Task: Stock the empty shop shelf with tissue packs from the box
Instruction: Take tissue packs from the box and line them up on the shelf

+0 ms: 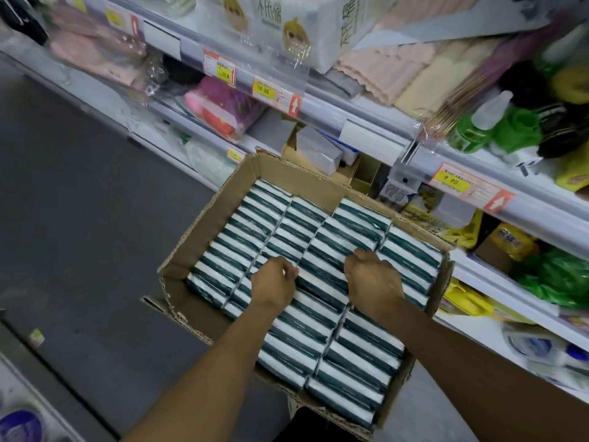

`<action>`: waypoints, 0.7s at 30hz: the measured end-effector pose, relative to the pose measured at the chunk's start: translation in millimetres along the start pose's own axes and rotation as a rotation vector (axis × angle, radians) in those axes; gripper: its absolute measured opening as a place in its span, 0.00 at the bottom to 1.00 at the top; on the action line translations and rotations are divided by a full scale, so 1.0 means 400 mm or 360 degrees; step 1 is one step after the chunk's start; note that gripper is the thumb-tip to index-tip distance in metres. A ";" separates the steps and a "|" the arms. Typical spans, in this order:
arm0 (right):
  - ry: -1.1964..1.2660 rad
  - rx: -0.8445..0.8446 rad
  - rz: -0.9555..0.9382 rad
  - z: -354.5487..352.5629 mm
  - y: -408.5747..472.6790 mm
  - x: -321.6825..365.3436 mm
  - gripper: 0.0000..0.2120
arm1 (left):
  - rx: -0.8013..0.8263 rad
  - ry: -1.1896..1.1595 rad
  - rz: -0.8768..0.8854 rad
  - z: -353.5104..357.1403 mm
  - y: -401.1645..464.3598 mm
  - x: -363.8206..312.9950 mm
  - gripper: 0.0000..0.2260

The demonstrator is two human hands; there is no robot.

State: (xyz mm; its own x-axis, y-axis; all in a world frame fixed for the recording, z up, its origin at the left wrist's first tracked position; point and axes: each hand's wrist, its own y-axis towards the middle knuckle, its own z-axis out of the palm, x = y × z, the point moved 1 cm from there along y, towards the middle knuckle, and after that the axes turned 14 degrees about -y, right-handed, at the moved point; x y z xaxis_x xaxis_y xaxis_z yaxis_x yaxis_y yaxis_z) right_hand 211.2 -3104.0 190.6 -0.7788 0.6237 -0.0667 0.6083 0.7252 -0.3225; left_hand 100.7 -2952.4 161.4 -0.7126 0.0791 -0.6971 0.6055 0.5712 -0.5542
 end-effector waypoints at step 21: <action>0.2032 0.0596 0.0845 0.010 -0.074 -0.204 0.15 | 0.0235 -0.0550 0.0094 0.030 -0.031 -0.119 0.15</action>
State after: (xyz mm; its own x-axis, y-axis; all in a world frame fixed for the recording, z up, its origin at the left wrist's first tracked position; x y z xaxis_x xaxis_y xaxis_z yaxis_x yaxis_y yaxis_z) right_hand 256.1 -3177.5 201.6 0.3141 0.7678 0.5585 0.5470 0.3345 -0.7674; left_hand 131.3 -2973.2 196.0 -0.5285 -0.1862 -0.8282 0.7047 0.4478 -0.5503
